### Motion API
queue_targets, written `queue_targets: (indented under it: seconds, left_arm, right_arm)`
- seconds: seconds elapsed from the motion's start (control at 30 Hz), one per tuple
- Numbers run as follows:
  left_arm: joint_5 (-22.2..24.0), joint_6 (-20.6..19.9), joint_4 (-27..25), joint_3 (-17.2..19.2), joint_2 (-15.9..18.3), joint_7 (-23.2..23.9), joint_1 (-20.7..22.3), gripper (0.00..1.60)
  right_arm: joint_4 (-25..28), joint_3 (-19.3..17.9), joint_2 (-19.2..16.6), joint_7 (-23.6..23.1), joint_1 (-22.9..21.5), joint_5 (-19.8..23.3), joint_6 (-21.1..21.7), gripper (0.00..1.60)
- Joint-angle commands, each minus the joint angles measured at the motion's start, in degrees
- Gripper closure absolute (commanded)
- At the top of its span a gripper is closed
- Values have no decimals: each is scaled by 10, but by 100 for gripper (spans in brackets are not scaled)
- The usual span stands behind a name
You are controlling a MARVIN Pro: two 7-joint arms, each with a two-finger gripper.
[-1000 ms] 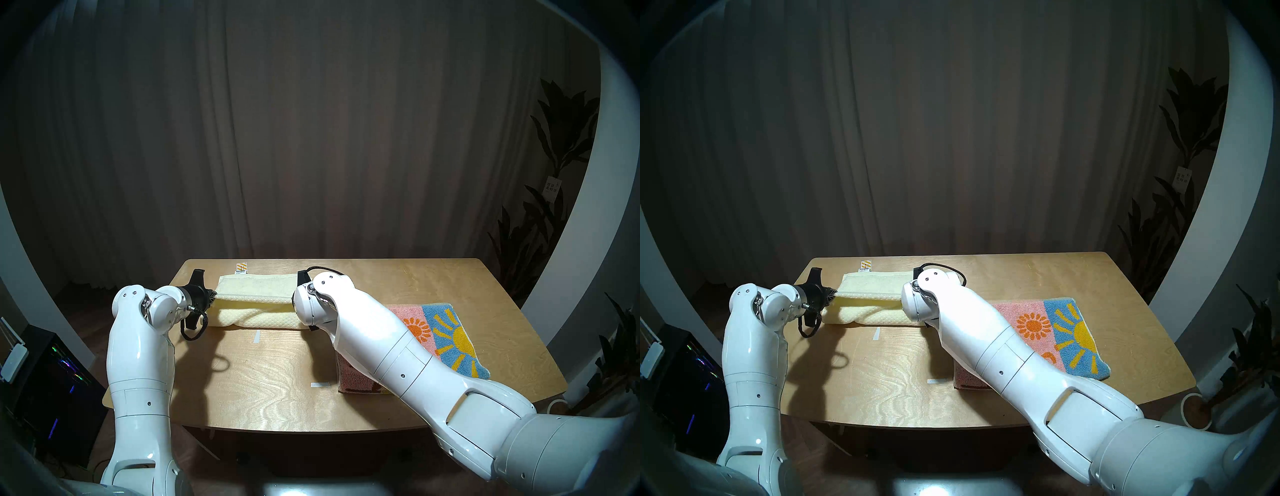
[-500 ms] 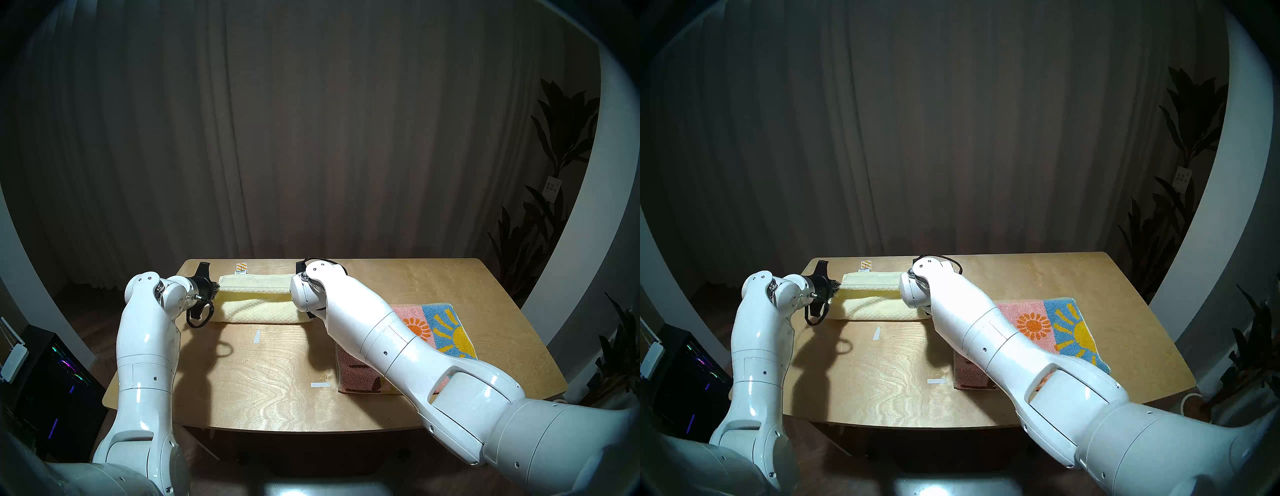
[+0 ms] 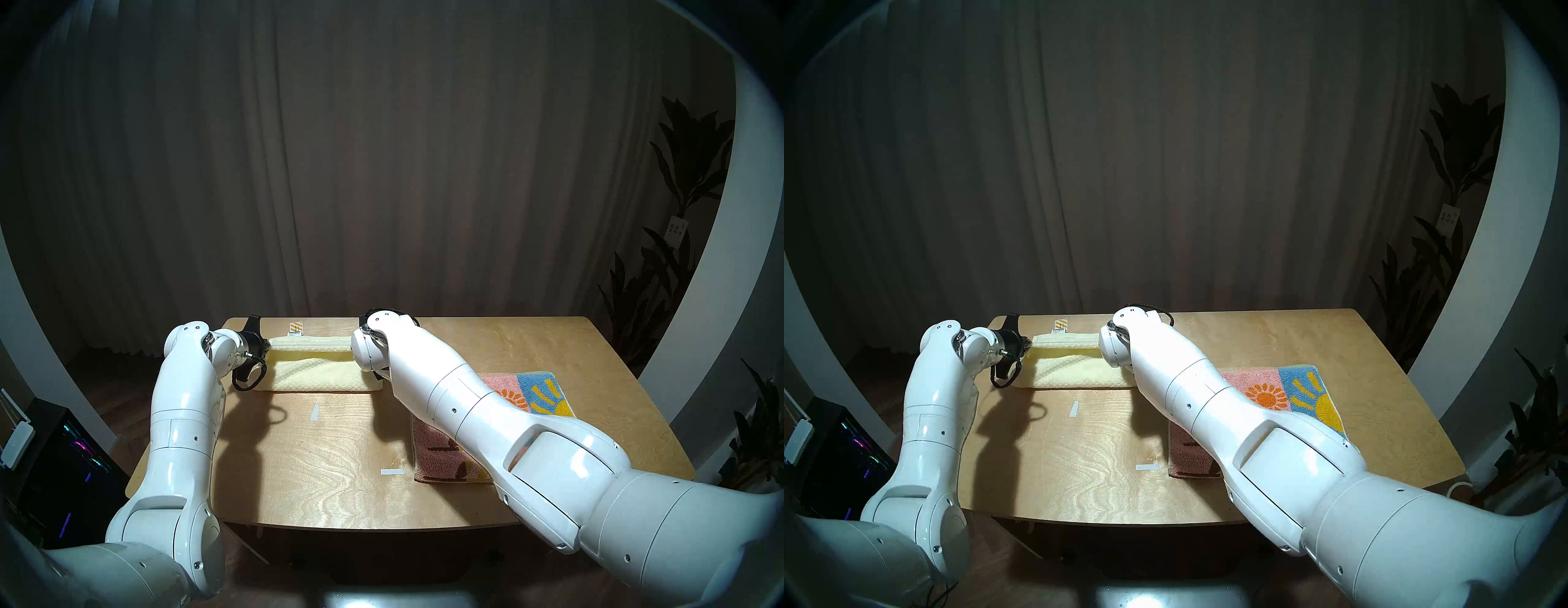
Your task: Fold each towel twice and stack them on table
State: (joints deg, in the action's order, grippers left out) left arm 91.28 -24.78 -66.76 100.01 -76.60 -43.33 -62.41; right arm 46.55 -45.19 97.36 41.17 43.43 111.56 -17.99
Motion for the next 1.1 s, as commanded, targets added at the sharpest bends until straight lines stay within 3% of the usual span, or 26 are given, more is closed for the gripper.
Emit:
queue_targets:
  seconds: [0.0,1.07]
  left_arm:
    - [-16,14,30,-11,17,24,62,160]
    - [-63,52,247,-75,20,77,193,160]
  right_arm:
    - [-43,-8,21,-27,-45,-1,12,160]
    - [-229,-34,76,-105,-117,3,77,160]
